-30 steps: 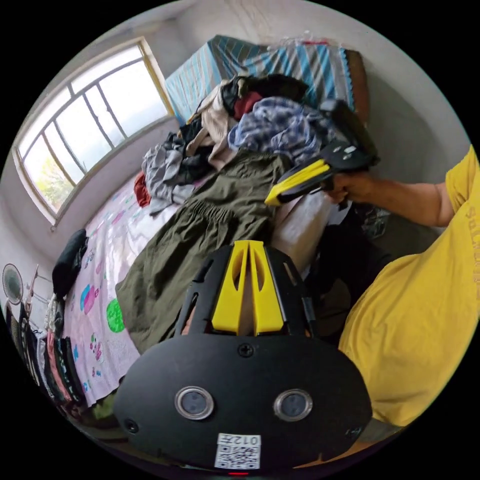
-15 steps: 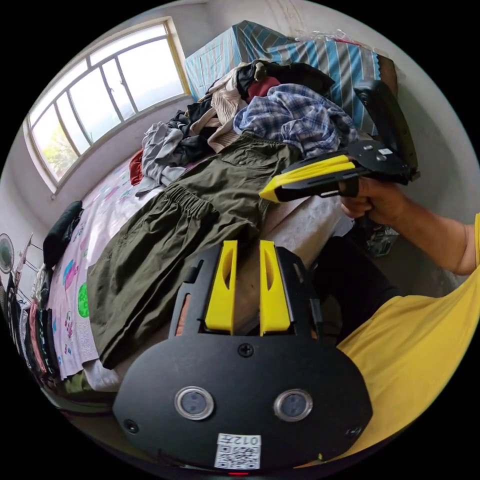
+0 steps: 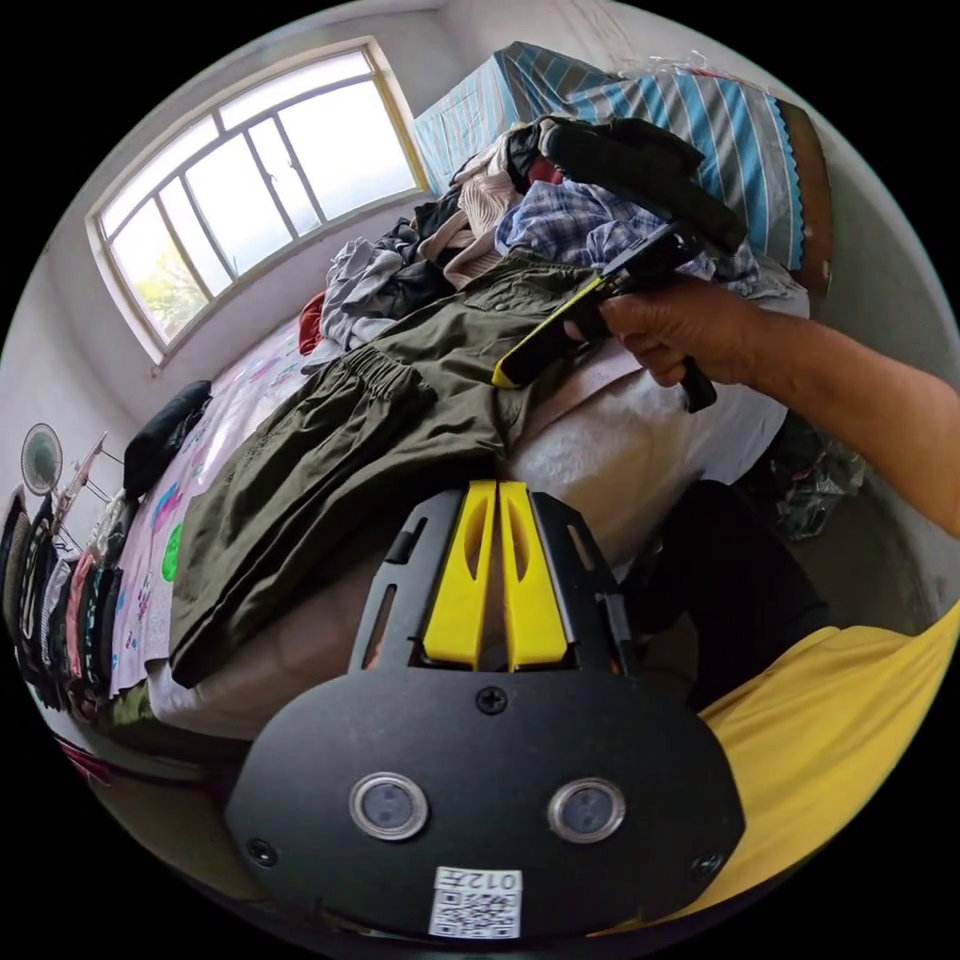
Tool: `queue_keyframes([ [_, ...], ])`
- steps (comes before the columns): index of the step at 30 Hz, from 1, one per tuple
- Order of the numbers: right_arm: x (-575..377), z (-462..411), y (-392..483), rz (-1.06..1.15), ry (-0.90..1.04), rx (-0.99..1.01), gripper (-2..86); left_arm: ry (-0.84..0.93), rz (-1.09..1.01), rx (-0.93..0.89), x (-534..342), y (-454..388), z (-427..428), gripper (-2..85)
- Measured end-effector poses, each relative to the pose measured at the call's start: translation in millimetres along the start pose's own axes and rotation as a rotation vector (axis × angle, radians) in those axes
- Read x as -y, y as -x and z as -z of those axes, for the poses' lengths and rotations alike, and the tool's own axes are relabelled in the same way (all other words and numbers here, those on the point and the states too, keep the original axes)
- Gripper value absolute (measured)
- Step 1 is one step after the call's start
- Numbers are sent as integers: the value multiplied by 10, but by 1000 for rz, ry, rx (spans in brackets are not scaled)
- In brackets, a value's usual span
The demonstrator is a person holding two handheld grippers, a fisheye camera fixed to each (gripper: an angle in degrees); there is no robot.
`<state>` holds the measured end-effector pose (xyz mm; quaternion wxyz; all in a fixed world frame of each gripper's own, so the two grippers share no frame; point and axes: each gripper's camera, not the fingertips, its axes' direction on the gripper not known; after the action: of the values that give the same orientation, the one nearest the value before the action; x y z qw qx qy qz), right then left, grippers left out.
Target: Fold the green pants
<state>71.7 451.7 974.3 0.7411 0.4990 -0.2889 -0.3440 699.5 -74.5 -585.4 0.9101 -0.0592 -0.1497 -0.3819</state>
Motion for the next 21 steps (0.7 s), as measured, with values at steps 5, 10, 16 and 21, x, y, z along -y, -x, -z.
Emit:
queue_keyframes([
  [5,-14,4,54,4,-18,-45,-1,-10,-15,-136,-175,61,90,-2],
  [10,-96,299,333,61,-150,-7,0,-171,87,43,-62,637,617,-2],
  [16,32,160,698,142,-95,135,0,134,-90,-213,342,1024,19,-1],
  [21,-138,-131,776,204,-18,72,0,180,-155,-157,60,947,-171,-1],
])
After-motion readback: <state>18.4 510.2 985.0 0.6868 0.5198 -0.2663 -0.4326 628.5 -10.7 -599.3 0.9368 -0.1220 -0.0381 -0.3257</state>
